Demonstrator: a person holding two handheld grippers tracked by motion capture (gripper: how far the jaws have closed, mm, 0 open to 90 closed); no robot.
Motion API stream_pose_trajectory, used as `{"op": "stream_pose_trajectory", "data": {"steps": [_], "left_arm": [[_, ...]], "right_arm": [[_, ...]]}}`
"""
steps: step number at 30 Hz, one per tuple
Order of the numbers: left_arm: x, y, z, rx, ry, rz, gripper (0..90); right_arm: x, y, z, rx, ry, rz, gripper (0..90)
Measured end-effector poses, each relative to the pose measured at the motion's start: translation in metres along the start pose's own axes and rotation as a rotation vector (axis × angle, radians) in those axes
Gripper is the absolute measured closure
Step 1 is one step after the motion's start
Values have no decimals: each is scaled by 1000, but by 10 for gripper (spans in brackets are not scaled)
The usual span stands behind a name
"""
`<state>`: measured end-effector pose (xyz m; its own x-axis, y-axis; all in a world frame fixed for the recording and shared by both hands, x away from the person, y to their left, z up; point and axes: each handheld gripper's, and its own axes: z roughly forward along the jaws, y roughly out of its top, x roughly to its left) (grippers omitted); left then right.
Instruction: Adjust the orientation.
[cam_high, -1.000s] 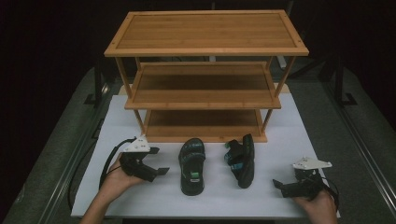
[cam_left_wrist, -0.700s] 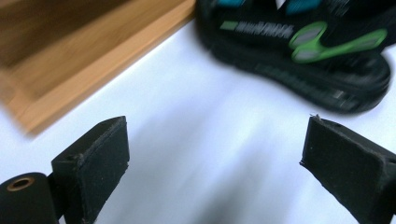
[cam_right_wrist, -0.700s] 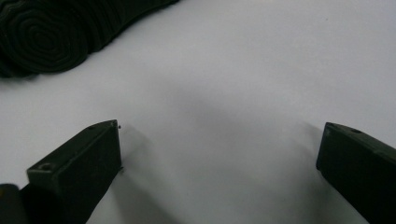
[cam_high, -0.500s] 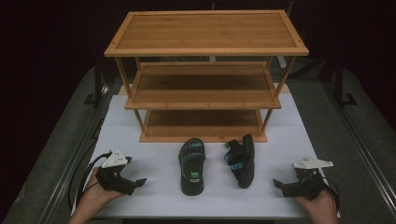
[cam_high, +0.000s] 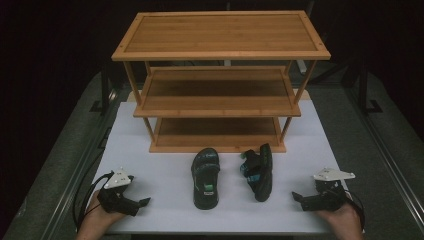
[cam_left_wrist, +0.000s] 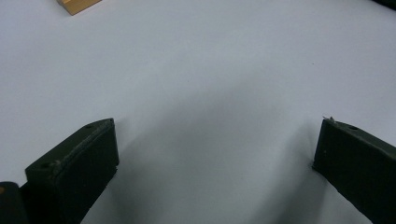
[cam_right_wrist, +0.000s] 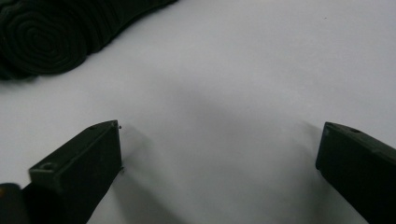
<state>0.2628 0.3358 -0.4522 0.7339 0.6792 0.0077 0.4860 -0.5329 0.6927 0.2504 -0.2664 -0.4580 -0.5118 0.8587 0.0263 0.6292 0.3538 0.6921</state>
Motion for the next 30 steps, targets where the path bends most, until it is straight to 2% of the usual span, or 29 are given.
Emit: {"op": "stream_pose_trajectory", "data": {"steps": [2, 3, 4, 5, 6, 7, 8, 9, 11, 12, 13, 14, 16, 17, 18, 19, 20, 21, 26, 27, 29, 30], "left_arm": [[0, 0, 0, 1, 0, 0, 0], [0, 0, 0, 1, 1, 0, 0], [0, 0, 0, 1, 1, 0, 0], [0, 0, 0, 1, 1, 0, 0], [0, 0, 0, 2, 1, 1, 0], [0, 0, 0, 2, 1, 1, 0], [0, 0, 0, 2, 0, 0, 0], [0, 0, 0, 1, 0, -2, 0], [0, 0, 0, 0, -1, -2, 0], [0, 0, 0, 0, -1, -1, 0], [0, 0, 0, 0, -1, -1, 0], [0, 0, 0, 0, -1, -1, 0], [0, 0, 0, -4, -1, -2, 0], [0, 0, 0, -4, -1, -2, 0], [0, 0, 1, -4, 0, -4, 0], [0, 0, 1, -4, 0, -3, 0], [0, 0, 1, -5, 0, -3, 0], [0, 0, 1, -5, 0, -3, 0], [0, 0, 1, -6, -1, -4, 0], [0, 0, 1, -5, -1, -4, 0], [0, 0, 1, -5, -1, -4, 0], [0, 0, 1, -5, -1, -4, 0]], "right_arm": [[0, 1, -1, 10, -2, 3, 36], [0, 4, -5, 12, 7, 5, 80], [3, 10, -14, -8, 21, 0, 244], [3, 10, -14, -8, 21, 0, 244], [3, 12, -17, -19, 30, -7, 289], [4, 19, -21, -32, 64, -6, 388], [5, 30, -27, -58, 122, -22, 600], [5, 30, -27, -58, 122, -22, 600], [9, 41, -31, -88, 168, -43, 777], [13, 52, -34, -119, 190, -59, 894], [13, 52, -34, -119, 190, -59, 894], [16, 65, -37, -131, 223, -68, 895], [21, 77, -38, -142, 244, -101, 896], [21, 77, -38, -142, 244, -101, 896], [26, 90, -37, -147, 270, -130, 895], [26, 90, -37, -147, 270, -130, 895], [30, 102, -33, -137, 298, -153, 896], [30, 102, -33, -137, 298, -153, 896], [39, 125, -15, -96, 334, -209, 896], [42, 129, -7, -73, 351, -219, 896], [44, 130, -3, -57, 351, -224, 895], [47, 129, 4, -29, 340, -238, 896]]}}
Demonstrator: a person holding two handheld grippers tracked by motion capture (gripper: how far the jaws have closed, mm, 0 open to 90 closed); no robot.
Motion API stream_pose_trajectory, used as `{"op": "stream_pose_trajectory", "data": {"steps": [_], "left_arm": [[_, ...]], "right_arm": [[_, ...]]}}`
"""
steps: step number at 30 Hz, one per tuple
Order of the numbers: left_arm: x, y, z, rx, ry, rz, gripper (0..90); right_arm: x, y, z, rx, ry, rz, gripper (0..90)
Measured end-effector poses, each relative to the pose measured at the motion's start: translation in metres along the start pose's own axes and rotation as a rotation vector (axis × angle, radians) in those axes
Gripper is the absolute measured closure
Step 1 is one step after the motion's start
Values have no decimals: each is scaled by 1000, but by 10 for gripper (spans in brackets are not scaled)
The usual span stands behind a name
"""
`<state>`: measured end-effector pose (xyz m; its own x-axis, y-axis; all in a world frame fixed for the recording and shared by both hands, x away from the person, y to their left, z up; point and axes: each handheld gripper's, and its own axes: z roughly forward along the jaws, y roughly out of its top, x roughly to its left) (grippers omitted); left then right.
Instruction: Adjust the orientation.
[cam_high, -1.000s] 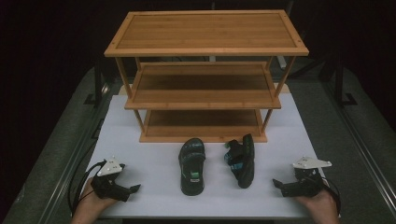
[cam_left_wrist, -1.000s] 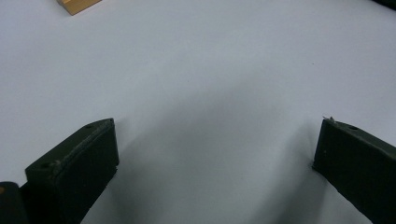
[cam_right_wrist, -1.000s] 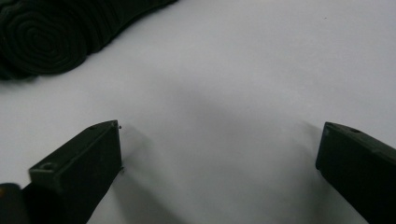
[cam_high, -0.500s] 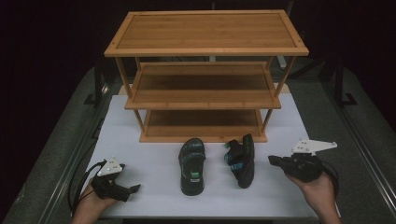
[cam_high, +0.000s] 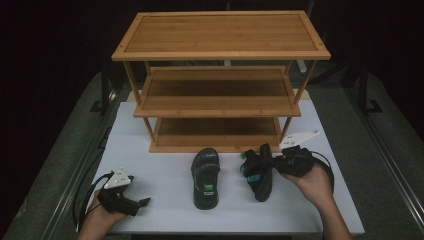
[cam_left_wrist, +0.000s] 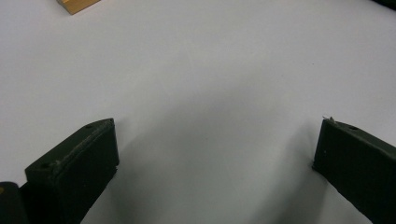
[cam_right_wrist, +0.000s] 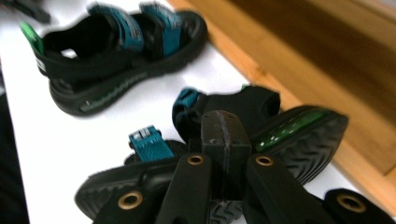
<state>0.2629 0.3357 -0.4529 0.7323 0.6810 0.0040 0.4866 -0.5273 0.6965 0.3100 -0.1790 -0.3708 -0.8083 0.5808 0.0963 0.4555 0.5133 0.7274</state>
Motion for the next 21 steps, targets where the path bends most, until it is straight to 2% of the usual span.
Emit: {"op": "stream_pose_trajectory", "data": {"steps": [3, 10, 21], "left_arm": [[0, 0, 0, 1, 0, 0, 0], [0, 0, 0, 1, 0, 0, 0], [0, 0, 0, 1, 0, 0, 0]], "right_arm": [[1, -3, 6, 31, -10, -9, 897], [1, -5, 4, 24, -23, -11, 899], [-7, -19, -14, -3, -43, 34, 899]]}}
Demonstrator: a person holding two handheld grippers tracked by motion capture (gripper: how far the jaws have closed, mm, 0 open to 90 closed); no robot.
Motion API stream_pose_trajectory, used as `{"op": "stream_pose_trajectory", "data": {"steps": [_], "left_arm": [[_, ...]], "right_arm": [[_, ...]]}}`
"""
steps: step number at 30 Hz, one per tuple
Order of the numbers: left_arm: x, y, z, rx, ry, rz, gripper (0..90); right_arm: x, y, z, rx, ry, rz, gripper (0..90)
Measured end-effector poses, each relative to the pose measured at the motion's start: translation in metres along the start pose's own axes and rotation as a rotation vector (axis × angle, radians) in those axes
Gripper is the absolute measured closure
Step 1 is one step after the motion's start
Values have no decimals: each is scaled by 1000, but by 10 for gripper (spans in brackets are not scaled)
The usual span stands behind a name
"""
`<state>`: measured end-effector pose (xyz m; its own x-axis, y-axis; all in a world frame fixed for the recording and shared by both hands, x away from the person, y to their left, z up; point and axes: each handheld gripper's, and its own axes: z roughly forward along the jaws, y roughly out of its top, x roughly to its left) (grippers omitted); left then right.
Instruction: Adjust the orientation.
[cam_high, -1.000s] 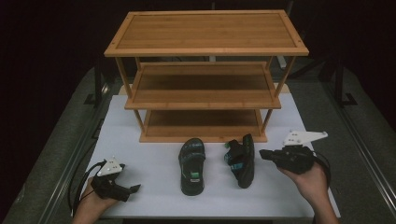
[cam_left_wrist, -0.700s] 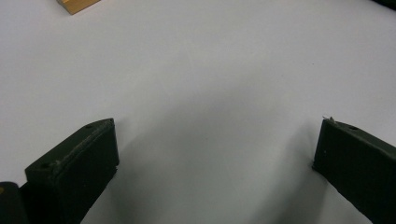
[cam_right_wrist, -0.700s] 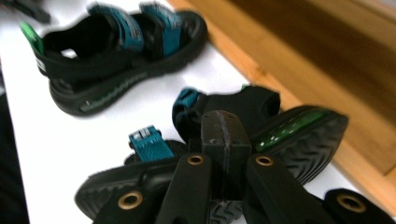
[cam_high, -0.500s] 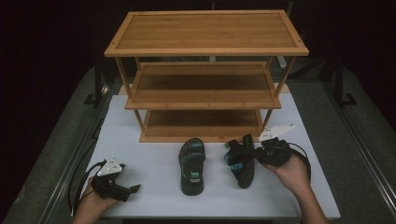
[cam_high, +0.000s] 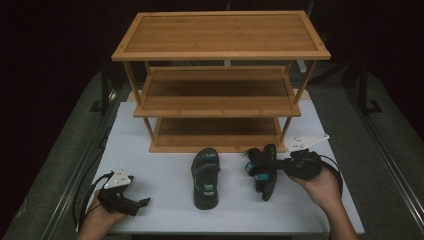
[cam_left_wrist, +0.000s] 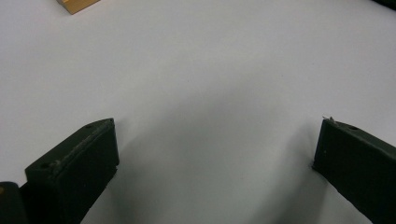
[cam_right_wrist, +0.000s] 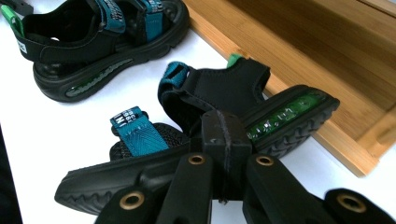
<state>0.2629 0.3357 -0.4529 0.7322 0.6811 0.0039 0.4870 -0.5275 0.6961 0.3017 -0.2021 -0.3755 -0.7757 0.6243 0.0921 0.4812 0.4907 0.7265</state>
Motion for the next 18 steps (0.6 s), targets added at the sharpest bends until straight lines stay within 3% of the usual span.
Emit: {"op": "stream_pose_trajectory", "data": {"steps": [15, 18], "left_arm": [[0, 0, 0, 0, 0, 0, 0], [0, 0, 0, 1, -1, 0, 0]], "right_arm": [[-18, -32, -24, 2, -30, 74, 899], [-22, -40, -26, -15, -17, 96, 899]]}}
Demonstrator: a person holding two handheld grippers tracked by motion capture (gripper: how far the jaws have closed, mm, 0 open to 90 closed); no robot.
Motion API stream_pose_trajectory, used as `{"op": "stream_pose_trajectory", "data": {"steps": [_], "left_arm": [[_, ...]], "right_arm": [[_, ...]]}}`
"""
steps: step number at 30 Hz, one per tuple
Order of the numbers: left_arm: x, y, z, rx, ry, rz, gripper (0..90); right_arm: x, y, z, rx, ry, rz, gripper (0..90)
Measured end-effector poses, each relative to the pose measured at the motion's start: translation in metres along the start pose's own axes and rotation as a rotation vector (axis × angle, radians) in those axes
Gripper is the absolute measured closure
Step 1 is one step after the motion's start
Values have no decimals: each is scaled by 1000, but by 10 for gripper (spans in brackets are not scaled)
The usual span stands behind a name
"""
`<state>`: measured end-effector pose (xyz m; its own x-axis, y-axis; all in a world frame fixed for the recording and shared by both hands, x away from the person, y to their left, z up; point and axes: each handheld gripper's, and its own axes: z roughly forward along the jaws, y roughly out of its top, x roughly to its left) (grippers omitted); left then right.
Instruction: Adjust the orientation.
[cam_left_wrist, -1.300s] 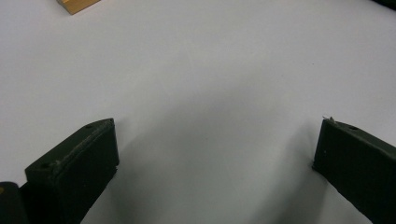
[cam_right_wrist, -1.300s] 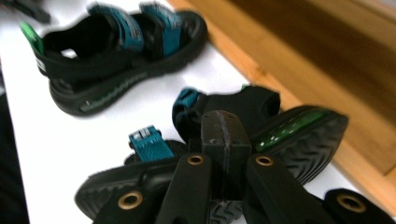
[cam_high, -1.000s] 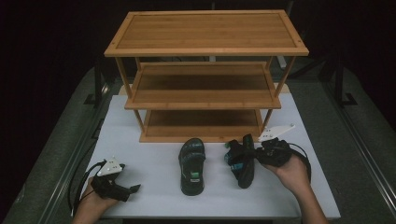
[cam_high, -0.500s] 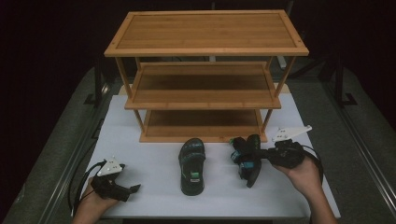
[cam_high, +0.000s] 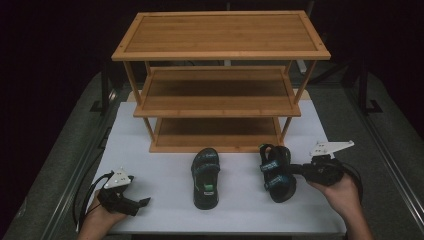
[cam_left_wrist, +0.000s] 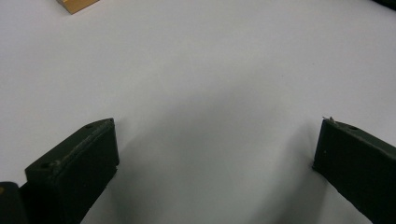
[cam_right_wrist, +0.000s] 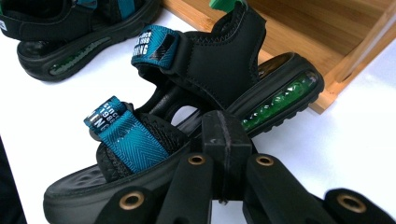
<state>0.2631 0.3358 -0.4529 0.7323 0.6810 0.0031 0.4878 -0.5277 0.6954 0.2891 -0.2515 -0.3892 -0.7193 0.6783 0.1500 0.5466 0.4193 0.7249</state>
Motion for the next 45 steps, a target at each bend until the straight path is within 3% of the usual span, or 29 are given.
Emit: {"op": "stream_pose_trajectory", "data": {"steps": [16, 20, 22, 25, 29, 34, 36, 39, 41, 45], "left_arm": [[0, 0, 0, 3, 0, 1, 0], [0, 0, 0, 3, 0, 1, 0], [0, 0, 0, 3, 0, 0, 0], [0, 0, 0, 3, 0, 2, 0], [0, 0, 0, 3, 0, 1, 0], [0, 0, 0, 2, 0, 1, 0], [0, 0, 0, 2, 0, 1, 0], [0, 0, 0, 2, 0, 1, 0], [0, 0, 0, 2, 0, 1, 0], [0, 0, 0, 2, 0, 1, 0]], "right_arm": [[-21, -31, 0, -7, 53, 89, 899], [-26, -39, 7, 17, 87, 107, 899], [-28, -42, 11, 43, 85, 106, 898], [-29, -45, 10, 41, 90, 112, 898], [-27, -44, 4, 35, 59, 98, 896], [-23, -46, -23, -28, 27, 108, 829], [-18, -50, -32, -48, 27, 98, 806], [-7, -57, -38, -53, 46, 75, 839], [1, -62, -39, -37, 53, 56, 887], [13, -74, -35, -26, 75, 32, 895]]}}
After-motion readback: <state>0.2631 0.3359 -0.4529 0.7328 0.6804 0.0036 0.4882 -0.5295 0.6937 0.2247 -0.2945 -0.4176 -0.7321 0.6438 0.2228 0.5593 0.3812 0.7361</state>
